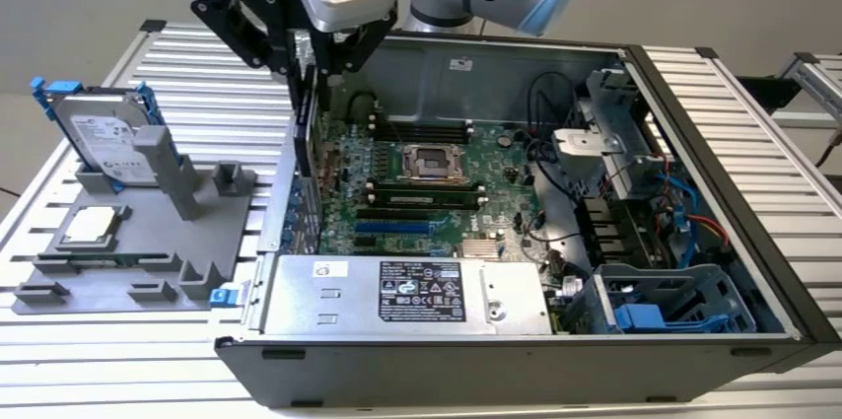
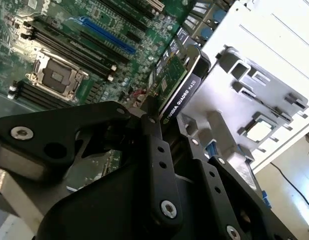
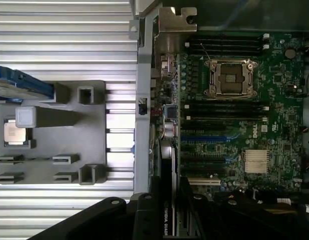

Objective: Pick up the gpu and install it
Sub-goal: 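Pick up the gpu and move the gpu toward the slot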

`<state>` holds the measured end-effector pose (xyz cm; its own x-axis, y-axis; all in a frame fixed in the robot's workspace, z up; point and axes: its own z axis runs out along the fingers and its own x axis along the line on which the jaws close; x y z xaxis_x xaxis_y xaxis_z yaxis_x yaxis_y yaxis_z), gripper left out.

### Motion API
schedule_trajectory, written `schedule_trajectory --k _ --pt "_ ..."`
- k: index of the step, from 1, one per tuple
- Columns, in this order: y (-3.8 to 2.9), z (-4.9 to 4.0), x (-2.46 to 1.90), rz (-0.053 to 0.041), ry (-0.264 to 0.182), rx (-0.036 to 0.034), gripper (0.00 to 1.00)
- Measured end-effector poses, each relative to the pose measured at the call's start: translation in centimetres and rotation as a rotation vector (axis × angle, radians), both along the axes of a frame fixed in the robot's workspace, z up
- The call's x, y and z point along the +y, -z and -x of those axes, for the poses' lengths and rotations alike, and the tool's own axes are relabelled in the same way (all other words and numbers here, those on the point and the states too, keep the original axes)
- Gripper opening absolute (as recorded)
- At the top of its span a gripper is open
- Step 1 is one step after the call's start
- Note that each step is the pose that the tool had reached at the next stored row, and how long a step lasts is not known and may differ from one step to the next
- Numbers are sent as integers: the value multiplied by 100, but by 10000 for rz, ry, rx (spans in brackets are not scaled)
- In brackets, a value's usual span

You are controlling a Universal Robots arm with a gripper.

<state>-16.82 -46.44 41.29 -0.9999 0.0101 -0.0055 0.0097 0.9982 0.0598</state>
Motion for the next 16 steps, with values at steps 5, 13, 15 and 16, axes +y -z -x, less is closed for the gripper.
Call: schedule_trajectory --k 5,13,15,16 --pt "-1 -118 0 0 1 0 0" --pt "-1 -310 0 0 1 0 0" --pt "-2 -358 0 0 0 0 0" --pt "-2 -384 0 0 1 0 0"
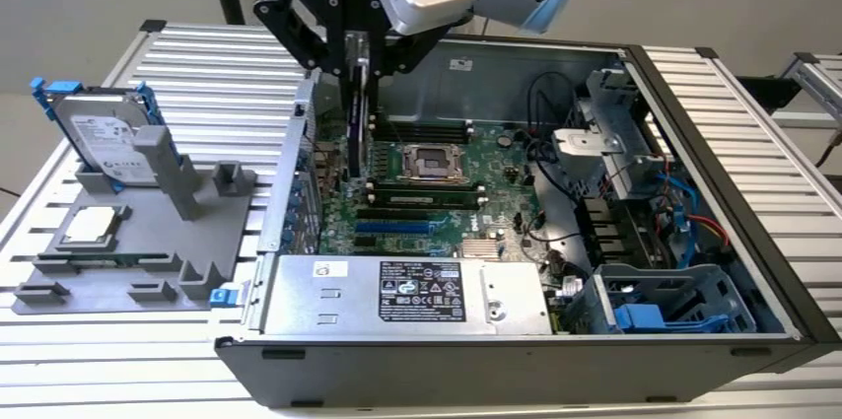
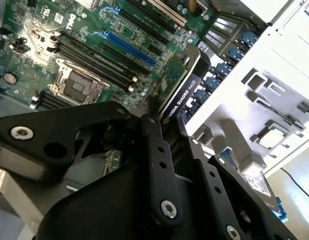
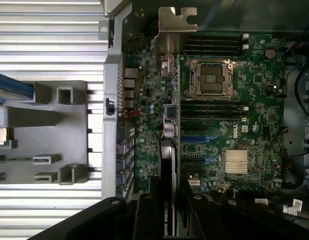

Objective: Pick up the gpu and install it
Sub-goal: 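Pick up the gpu and move the gpu toward the slot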

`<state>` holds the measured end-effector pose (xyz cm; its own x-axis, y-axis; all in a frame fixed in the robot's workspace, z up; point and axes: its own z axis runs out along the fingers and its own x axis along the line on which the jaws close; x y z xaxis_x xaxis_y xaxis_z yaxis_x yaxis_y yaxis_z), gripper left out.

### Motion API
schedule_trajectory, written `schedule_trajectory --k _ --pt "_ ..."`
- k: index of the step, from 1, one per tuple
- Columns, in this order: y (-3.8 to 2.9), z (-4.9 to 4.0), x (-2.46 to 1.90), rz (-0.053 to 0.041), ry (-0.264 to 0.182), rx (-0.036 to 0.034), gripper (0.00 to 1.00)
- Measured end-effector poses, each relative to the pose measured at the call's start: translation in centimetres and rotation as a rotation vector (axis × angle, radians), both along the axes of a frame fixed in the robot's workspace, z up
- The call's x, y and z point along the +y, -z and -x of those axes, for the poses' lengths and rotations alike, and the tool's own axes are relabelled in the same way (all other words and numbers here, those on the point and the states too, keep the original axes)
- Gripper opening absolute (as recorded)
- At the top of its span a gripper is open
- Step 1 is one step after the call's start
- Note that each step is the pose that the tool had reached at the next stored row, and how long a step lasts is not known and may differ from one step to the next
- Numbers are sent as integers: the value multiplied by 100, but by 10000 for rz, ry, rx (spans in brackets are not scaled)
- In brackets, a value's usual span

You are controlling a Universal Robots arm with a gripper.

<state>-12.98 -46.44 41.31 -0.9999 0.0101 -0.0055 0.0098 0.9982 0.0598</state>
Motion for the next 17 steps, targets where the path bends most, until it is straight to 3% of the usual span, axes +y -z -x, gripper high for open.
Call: schedule_trajectory --k 17 --pt "-2 -442 0 1 0 0 0"
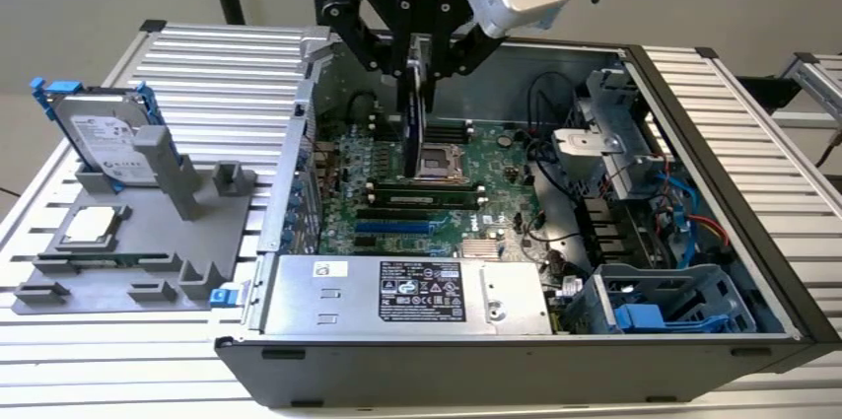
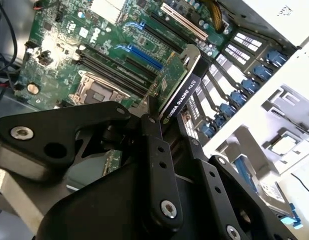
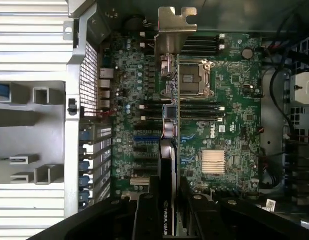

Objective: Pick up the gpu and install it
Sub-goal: 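Pick up the gpu and move the gpu toward the slot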

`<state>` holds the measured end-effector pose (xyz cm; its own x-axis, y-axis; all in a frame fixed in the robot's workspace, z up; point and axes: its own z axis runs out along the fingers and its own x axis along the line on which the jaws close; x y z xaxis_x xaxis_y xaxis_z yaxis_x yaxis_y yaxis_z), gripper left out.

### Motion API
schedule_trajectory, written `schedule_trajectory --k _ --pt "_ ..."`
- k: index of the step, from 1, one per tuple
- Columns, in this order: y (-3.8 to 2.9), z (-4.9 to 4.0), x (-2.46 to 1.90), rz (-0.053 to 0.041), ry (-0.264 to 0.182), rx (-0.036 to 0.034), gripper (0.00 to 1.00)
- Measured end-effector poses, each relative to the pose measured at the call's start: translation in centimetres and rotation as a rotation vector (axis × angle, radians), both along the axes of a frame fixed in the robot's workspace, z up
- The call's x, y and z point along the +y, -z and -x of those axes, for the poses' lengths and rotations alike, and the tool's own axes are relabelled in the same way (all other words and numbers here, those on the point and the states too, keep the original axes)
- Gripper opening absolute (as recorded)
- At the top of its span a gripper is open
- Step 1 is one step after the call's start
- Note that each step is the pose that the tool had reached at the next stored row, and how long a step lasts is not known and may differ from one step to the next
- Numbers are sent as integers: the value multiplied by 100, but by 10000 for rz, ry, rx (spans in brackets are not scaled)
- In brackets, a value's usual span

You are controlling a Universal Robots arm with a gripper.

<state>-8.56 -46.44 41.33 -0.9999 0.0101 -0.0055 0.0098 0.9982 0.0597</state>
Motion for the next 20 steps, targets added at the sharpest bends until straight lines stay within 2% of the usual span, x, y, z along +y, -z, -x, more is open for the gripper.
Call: schedule_trajectory --k 20 --pt "-1 -480 0 -1 0 0 0"
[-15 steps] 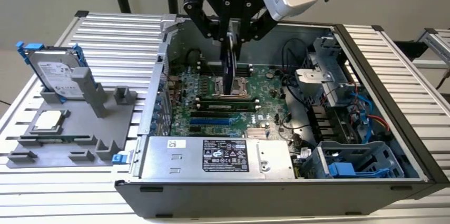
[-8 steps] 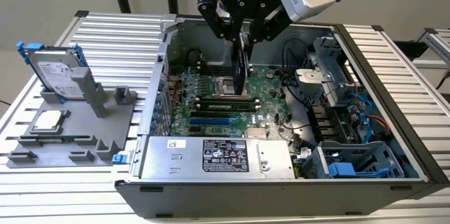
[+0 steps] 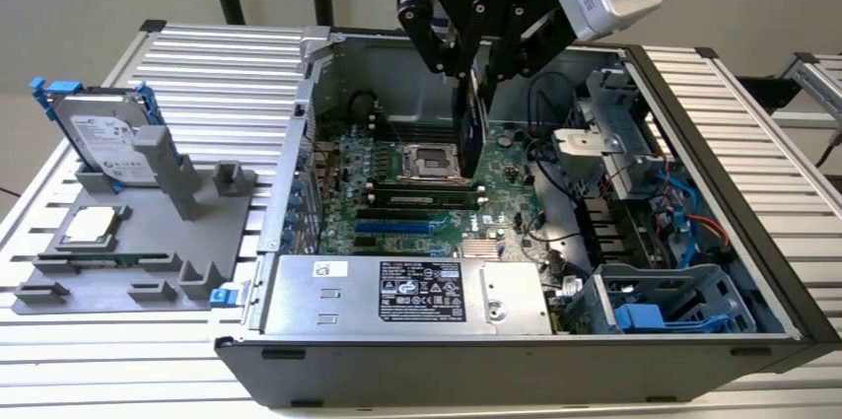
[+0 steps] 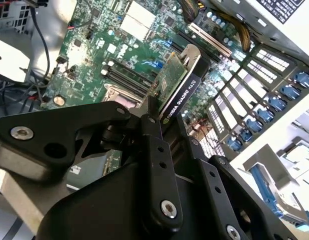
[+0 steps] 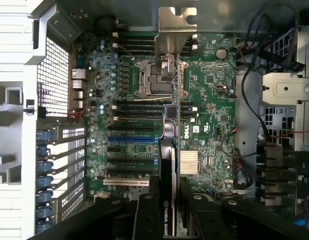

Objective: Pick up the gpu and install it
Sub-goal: 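Pick up the gpu and move the gpu toward the slot, then insert the gpu into the slot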

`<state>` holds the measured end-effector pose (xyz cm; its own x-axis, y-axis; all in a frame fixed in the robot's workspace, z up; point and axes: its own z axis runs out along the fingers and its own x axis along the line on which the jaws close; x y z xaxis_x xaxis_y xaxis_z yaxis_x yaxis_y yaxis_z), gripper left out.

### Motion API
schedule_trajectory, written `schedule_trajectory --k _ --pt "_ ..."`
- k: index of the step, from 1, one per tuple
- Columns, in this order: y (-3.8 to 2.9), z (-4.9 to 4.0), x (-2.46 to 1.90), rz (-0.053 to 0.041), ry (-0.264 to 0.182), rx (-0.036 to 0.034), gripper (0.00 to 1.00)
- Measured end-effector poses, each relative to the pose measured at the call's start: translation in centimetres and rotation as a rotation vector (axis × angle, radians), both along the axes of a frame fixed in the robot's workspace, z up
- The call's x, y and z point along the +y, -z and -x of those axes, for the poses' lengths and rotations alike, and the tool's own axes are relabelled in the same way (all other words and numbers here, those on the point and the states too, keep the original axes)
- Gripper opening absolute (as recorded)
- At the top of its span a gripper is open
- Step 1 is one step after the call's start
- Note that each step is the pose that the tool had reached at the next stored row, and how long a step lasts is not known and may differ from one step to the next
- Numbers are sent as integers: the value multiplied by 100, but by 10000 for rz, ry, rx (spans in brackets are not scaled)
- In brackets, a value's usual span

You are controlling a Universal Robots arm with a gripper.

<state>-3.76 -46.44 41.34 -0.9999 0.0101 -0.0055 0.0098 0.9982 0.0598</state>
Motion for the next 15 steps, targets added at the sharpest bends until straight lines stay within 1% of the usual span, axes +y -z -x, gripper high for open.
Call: schedule_trajectory --k 4,15 --pt "0 -65 0 0 0 0 0" --pt "0 -71 0 0 1 0 0"
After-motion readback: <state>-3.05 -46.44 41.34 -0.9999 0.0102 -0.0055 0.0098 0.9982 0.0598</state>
